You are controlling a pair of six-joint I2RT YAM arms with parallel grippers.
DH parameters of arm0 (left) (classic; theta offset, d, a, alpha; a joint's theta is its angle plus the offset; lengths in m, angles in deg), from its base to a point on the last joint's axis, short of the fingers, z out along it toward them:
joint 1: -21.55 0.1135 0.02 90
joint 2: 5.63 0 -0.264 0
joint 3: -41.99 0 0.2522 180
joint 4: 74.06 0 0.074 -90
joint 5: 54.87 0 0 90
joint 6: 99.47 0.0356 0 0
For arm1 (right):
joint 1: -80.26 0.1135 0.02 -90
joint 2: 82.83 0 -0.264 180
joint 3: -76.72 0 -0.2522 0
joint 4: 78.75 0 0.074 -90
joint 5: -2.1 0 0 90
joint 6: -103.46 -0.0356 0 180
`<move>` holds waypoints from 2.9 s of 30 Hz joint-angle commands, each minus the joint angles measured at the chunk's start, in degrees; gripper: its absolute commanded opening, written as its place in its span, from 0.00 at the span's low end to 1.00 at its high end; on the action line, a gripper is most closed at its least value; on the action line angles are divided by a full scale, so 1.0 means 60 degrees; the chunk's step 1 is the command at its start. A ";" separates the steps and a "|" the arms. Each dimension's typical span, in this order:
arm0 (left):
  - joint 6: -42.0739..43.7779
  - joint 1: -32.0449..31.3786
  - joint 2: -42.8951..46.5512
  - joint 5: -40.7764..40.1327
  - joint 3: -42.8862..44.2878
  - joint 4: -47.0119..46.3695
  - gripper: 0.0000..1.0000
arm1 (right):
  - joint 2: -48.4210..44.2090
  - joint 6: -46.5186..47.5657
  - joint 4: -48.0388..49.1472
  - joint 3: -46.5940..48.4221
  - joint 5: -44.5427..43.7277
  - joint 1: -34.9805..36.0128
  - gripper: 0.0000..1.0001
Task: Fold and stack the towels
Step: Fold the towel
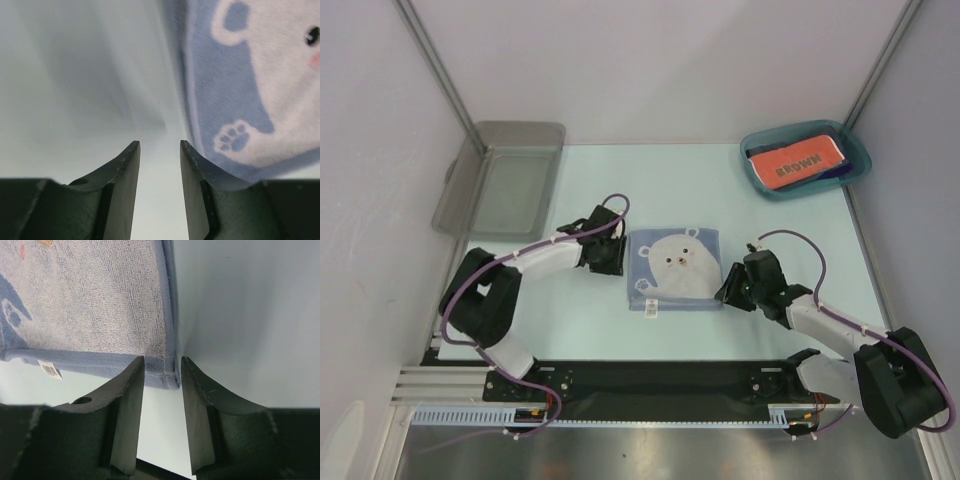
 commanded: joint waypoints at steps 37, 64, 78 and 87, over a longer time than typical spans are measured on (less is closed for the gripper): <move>-0.2295 -0.1341 0.1624 0.0910 -0.1517 -0.0828 0.00 | -0.0362 0.0194 -0.0172 -0.0253 -0.0079 0.0032 0.04; -0.2310 -0.1341 0.1976 0.1203 -0.1121 -0.0475 0.00 | -0.0376 0.0722 -0.1037 0.0787 -0.0137 0.0061 0.00; -0.2675 -0.1634 0.2811 0.1056 -0.1805 -0.0384 0.00 | -0.1606 0.0635 -0.1742 0.0497 0.0448 0.0046 0.00; -0.2823 -0.1707 0.2284 0.1174 -0.2805 -0.1339 0.00 | -0.1549 0.0546 -0.0701 -0.0765 0.0741 0.0047 0.00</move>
